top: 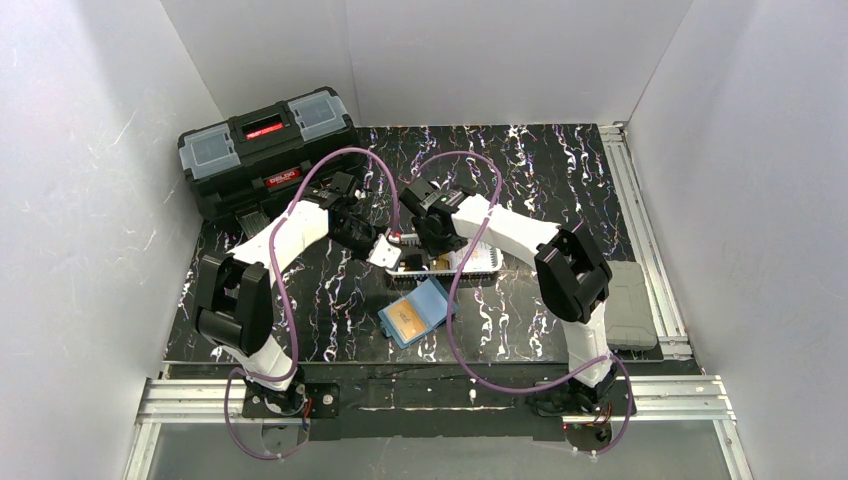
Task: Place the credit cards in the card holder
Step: Pick up the credit card from the storage box.
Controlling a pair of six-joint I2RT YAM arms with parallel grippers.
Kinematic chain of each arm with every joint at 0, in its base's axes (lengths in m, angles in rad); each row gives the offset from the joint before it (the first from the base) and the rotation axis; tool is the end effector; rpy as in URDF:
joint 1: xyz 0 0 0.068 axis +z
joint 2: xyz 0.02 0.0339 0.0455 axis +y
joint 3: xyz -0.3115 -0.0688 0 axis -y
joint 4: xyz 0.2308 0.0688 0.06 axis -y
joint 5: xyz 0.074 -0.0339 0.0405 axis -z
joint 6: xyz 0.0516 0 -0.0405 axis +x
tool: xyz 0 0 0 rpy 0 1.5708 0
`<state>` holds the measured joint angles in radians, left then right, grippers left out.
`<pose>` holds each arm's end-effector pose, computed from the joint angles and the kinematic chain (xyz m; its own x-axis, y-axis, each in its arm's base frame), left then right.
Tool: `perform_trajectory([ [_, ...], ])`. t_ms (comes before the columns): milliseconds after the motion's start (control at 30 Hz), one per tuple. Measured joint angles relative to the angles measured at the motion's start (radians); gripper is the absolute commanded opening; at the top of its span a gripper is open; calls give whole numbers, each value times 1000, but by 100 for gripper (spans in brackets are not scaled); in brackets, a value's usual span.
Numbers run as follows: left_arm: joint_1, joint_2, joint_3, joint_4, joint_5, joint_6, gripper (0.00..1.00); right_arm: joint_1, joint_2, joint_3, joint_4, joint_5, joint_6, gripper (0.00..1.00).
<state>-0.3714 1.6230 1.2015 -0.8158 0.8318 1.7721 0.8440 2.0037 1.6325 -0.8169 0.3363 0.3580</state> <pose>0.2722 -0.1470 0.2821 0.6365 0.4603 -0.6189 0.7687 -0.4439 0.4604 0.3007 0.3125 0.2546 -0.7958 -0.3972 -0.4570 -0.3680 0.9167 -0.1559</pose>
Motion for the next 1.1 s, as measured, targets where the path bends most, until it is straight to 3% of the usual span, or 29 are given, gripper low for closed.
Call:
perform_trajectory([
  [167,0,0,10,-9,5,0,21,-12,16,32,5,1,-3,56],
  [400,0,0,10,-26,8,1,22,-18,59,61,4,-3,-11,66],
  [1100,0,0,21,-80,15,34,22,-8,57,5,-28,-21,-6,71],
])
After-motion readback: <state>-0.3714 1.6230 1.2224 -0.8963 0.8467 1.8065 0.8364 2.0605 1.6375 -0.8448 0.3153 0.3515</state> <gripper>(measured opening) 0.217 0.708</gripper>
